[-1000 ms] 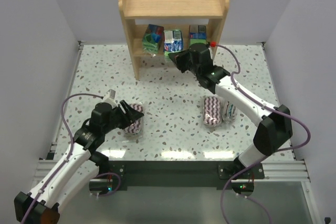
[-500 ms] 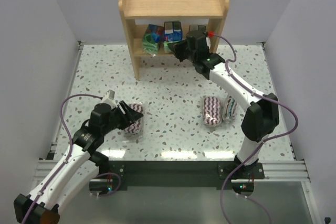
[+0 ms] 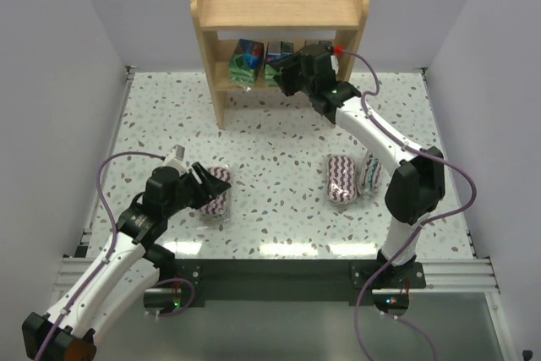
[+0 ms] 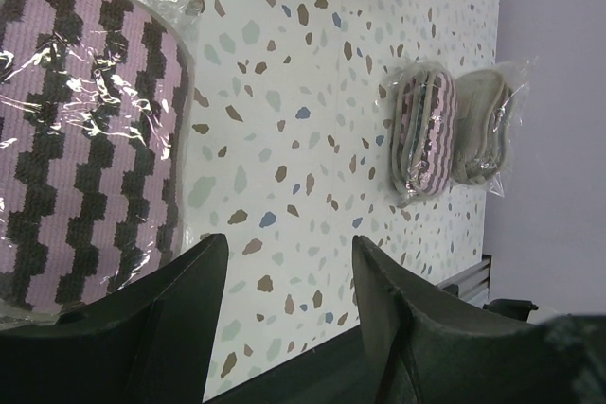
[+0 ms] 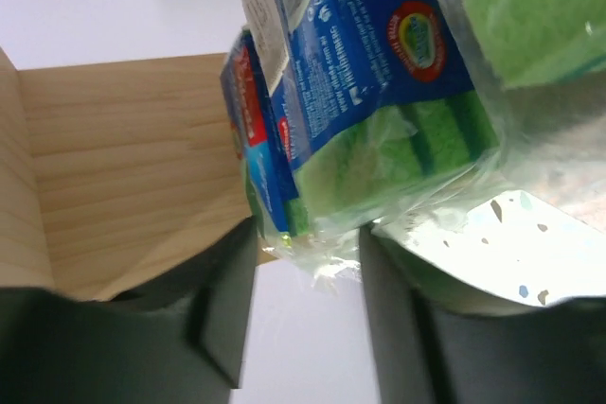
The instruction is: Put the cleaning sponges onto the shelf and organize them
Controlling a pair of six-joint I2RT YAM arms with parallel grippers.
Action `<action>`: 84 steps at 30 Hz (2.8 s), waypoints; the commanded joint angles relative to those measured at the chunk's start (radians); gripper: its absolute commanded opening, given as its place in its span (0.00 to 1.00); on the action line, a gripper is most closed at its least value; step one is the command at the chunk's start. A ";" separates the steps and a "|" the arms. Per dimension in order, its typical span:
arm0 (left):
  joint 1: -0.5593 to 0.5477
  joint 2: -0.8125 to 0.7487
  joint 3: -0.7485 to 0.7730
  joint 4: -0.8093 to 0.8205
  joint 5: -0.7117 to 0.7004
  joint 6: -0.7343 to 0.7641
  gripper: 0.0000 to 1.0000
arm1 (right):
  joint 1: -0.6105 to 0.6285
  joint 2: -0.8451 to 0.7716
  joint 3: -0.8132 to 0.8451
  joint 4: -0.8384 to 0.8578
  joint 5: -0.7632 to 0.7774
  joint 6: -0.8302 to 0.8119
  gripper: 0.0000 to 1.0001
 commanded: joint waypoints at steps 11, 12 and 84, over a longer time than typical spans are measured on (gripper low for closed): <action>-0.003 0.003 0.028 0.028 -0.013 0.003 0.62 | -0.005 -0.308 -0.227 0.284 -0.210 -0.226 0.65; -0.003 0.006 0.026 0.036 -0.013 0.003 0.63 | -0.002 -0.340 -0.299 0.266 -0.228 -0.258 0.66; -0.002 0.103 -0.035 0.139 0.045 0.047 0.74 | 0.356 -0.136 -0.564 -0.274 0.036 -1.007 0.90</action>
